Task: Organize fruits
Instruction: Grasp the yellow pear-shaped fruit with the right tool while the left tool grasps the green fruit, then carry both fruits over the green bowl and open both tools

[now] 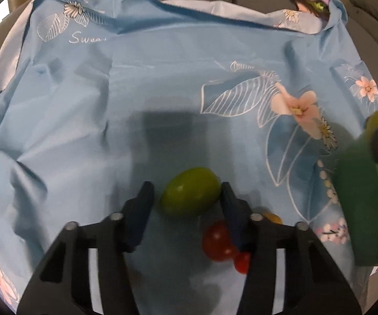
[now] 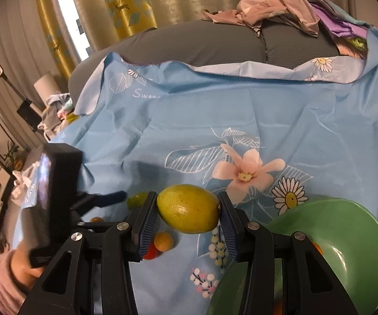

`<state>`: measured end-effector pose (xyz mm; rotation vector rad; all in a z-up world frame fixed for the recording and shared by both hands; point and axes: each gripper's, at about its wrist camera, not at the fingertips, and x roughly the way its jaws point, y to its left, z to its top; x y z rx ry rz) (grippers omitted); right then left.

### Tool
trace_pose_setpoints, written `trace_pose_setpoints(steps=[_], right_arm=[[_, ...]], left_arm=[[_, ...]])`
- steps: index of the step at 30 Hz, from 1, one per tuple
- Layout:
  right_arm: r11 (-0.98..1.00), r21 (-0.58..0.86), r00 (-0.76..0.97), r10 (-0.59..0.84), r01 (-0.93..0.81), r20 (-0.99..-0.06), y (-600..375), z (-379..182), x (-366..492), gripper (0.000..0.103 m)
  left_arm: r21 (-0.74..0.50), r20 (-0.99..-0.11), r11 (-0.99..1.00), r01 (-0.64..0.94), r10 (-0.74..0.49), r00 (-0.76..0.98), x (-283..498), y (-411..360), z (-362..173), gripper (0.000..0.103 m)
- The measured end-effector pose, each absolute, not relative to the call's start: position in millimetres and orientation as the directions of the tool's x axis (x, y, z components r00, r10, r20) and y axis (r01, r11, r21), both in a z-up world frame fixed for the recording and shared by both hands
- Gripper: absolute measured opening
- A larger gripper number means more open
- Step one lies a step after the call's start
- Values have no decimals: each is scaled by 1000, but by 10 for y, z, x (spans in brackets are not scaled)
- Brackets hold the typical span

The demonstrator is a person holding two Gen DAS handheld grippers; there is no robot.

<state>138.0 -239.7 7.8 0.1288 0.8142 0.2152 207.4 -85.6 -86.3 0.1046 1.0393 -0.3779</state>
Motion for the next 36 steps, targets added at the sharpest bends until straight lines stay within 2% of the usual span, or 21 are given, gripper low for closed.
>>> trace_pose_setpoints(steps=[3, 12, 22, 36], right_arm=[[970, 196, 669, 241, -143, -703, -2408, 73, 1381, 47], [972, 196, 679, 231, -130, -697, -2432, 117, 1250, 47], [976, 189, 711, 210, -110, -672, -2457, 234, 766, 47], [981, 181, 746, 171, -69, -643, -2585, 303, 111, 47]], left_arm=[[-74, -850, 931, 358, -246, 465, 2049, -863, -864, 41], [-146, -828, 923, 356, -311, 466, 1814, -746, -605, 41], [-152, -783, 929, 338, -322, 532, 1273, -505, -164, 41], [-160, -755, 916, 367, -353, 553, 587, -566, 91, 41]])
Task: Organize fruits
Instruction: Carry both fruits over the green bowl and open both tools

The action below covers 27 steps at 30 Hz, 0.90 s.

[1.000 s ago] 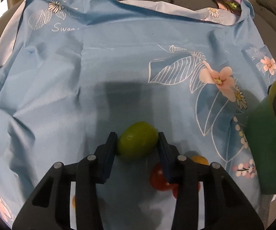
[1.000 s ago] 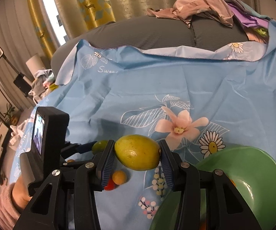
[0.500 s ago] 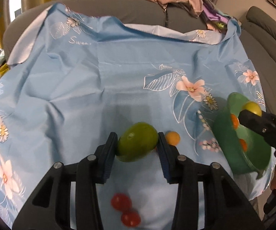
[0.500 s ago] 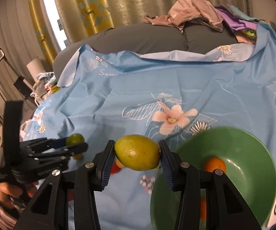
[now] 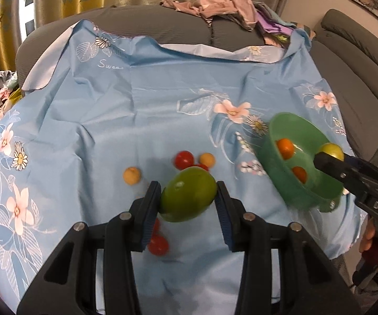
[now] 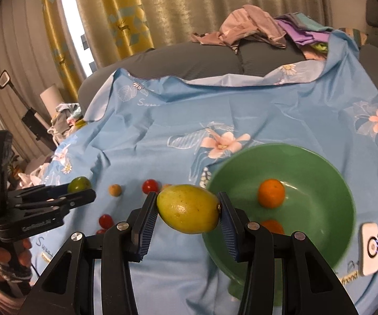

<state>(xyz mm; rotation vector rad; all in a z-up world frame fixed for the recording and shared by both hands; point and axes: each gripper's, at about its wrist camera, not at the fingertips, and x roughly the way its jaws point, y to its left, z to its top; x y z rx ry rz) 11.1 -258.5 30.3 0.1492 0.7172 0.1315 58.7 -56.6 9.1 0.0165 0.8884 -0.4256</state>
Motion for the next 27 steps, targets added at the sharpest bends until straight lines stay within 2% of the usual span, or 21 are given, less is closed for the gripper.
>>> trace_pose_setpoints(steps=[27], right_arm=[[972, 224, 766, 89, 74, -637, -3278, 109, -174, 47]], left_arm=[[-104, -764, 797, 595, -447, 465, 379, -1806, 206, 41]])
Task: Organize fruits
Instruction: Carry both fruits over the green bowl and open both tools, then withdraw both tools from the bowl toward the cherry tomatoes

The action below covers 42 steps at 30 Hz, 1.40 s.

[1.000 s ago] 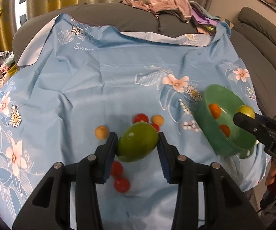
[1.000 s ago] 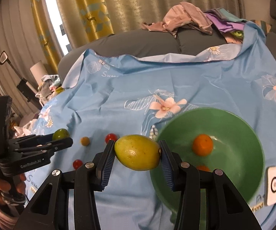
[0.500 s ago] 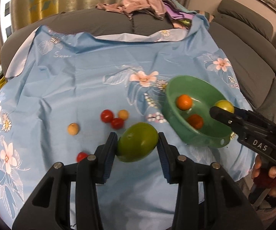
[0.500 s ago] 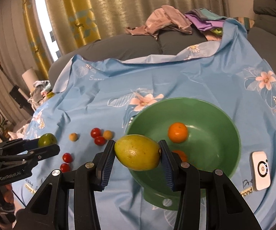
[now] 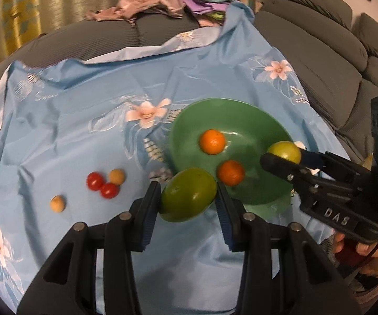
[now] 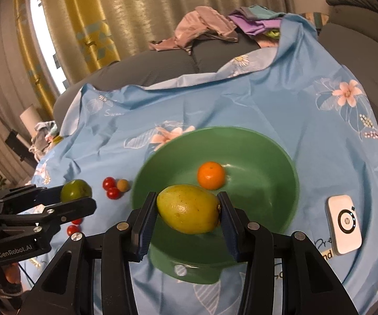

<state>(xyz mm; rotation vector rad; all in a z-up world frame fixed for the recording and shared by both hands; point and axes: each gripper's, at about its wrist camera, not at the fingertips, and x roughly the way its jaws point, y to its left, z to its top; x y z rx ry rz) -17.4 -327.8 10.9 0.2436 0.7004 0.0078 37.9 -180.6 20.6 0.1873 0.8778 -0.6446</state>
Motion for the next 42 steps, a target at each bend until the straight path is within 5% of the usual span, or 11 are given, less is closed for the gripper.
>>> trace_pose_setpoints(steps=[31, 35, 42], right_arm=[[960, 211, 729, 11, 184, -684, -3564, -107, -181, 48], [956, 213, 722, 2, 200, -692, -3587, -111, -184, 48], [947, 216, 725, -24, 237, -688, -3625, -47, -220, 51]], left_arm=[[-50, -830, 745, 666, -402, 387, 534, -2442, -146, 39], [-57, -825, 743, 667, -411, 388, 519, -2433, -127, 45], [-84, -809, 750, 657, -436, 394, 481, -2317, -66, 72]])
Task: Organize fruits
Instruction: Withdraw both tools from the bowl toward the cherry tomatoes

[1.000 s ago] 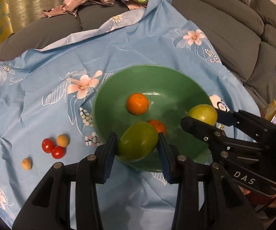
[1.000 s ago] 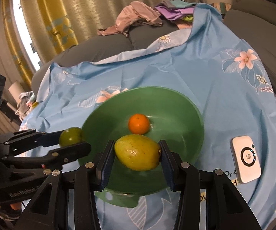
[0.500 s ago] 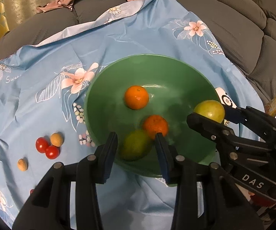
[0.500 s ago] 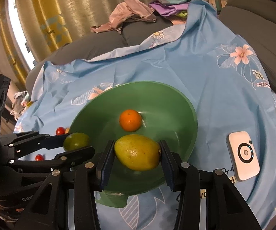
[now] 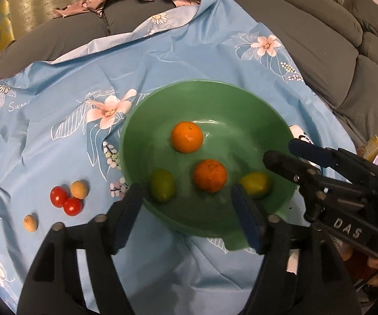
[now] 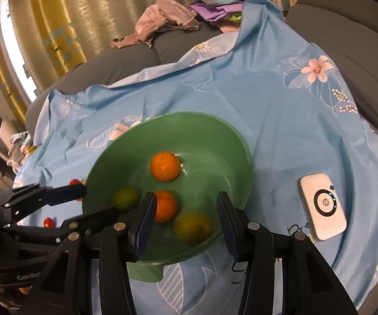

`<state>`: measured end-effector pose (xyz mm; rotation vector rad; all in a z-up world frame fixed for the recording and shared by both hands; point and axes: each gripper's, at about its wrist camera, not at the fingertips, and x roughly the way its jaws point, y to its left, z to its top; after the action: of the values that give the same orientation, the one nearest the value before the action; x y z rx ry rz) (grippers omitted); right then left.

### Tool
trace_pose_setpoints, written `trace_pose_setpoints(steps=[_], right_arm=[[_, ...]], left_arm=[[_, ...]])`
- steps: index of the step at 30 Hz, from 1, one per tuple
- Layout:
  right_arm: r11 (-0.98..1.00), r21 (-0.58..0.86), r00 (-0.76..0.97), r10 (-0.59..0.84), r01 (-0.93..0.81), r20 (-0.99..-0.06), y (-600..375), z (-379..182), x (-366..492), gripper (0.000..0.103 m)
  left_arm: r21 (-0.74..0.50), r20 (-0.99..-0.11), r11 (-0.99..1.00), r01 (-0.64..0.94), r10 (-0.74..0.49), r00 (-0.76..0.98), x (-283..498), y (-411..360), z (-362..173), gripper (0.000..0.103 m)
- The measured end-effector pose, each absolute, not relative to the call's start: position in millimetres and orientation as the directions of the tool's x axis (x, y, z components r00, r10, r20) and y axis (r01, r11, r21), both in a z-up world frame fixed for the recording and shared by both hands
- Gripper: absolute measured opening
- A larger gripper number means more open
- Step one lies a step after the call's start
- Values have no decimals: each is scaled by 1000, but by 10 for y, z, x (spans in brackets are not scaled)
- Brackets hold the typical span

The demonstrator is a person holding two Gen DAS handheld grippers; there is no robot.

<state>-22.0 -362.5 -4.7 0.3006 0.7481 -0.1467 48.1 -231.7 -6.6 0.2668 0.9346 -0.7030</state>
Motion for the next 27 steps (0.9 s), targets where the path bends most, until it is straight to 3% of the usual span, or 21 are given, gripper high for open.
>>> trace_pose_setpoints(steps=[14, 27], right_arm=[[965, 220, 744, 41, 144, -667, -3288, 32, -396, 51], [966, 234, 694, 244, -111, -678, -2478, -55, -284, 51]], left_arm=[[-138, -783, 768, 625, -471, 407, 97, -1668, -62, 75], [-244, -803, 884, 400, -415, 428, 140, -580, -399, 74]])
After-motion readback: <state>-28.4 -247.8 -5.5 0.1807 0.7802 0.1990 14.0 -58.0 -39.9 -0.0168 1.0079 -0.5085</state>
